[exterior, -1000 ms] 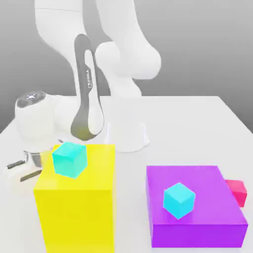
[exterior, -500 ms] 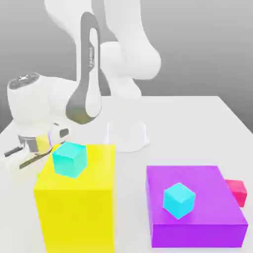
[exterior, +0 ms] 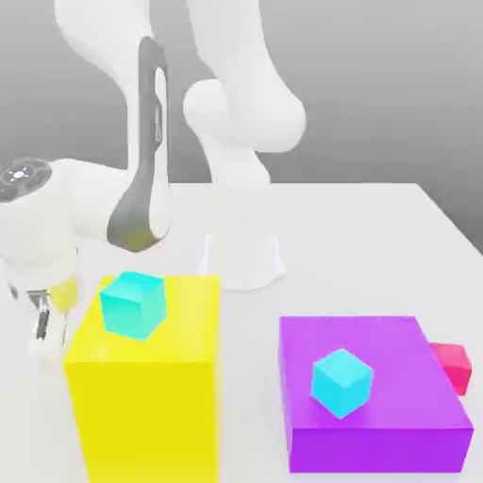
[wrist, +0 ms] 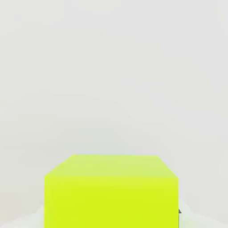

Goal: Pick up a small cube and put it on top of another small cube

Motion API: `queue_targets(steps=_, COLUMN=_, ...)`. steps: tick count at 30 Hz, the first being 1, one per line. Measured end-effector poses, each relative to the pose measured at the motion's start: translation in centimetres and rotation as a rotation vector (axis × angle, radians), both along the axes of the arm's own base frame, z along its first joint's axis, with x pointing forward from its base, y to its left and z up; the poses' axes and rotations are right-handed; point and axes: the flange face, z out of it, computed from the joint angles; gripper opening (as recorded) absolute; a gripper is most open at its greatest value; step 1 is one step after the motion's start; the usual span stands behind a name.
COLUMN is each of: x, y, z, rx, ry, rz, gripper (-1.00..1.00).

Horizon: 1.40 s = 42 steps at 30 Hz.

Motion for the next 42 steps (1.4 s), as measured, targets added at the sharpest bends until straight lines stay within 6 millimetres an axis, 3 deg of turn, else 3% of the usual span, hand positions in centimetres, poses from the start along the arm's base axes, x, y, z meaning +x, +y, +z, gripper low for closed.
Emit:
queue_targets(steps=8, x=1.6, y=-1.8, z=0.0, rx=0.012, ry=0.062, rz=0.468, gripper=-1.00)
queue_targets(steps=27, x=6.9, y=-5.8, z=3.8, rx=-0.038, ry=0.289, rz=1.512, gripper=-1.00)
queue_targets(steps=31, x=10.7, y=-3.5, z=6.4, rx=-0.070, ry=0.344, rz=1.747, gripper=-1.00)
queue_targets(steps=38, x=17.1, y=2.6, z=11.6, rx=-0.143, ry=0.462, rz=2.153, gripper=-1.00)
queue_targets(steps=42, x=20.6, y=11.7, z=15.0, rx=-0.197, ry=0.386, rz=2.237, gripper=-1.00)
